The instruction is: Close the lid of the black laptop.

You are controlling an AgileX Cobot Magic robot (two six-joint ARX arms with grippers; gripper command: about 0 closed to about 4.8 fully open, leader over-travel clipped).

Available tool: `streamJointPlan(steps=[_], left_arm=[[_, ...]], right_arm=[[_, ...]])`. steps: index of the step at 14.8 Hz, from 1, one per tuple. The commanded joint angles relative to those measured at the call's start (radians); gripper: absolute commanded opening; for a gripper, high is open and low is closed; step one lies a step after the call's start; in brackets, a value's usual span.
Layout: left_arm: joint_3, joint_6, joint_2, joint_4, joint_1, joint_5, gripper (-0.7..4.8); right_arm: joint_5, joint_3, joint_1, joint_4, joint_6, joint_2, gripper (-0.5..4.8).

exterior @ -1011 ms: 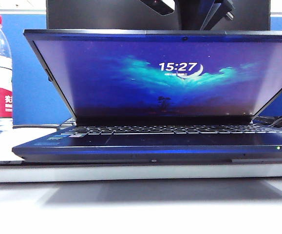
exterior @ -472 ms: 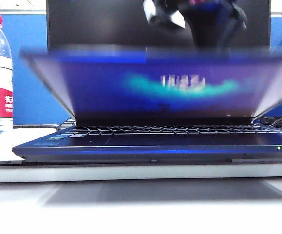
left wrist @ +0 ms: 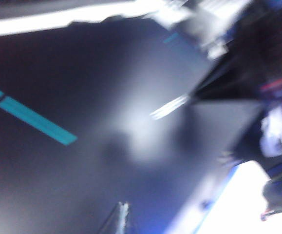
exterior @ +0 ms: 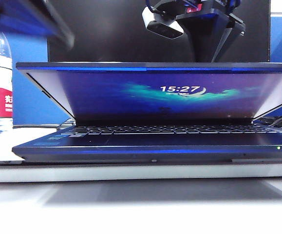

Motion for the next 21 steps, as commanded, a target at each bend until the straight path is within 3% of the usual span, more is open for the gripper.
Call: streamJointPlan(steps=[1,6,21], left_arm=[[0.008,0.06,0.045,-0.016,0.0,-0.056,-0.04],[0.007,0.092,0.142,-0.026,0.0,-0.063,-0.04],[0.006,0.129,0.193,0.01,0.0,-0.073,-0.04]], right_arm=[[0.001,-0.002,0.002,0.01,0.006,-0.003,-0.06],[0.005,-0.002,0.002,0.01,0.009,0.005,-0.06],[0.019,-0.084,0.0,0.104,0.024,0.01,-0.06]])
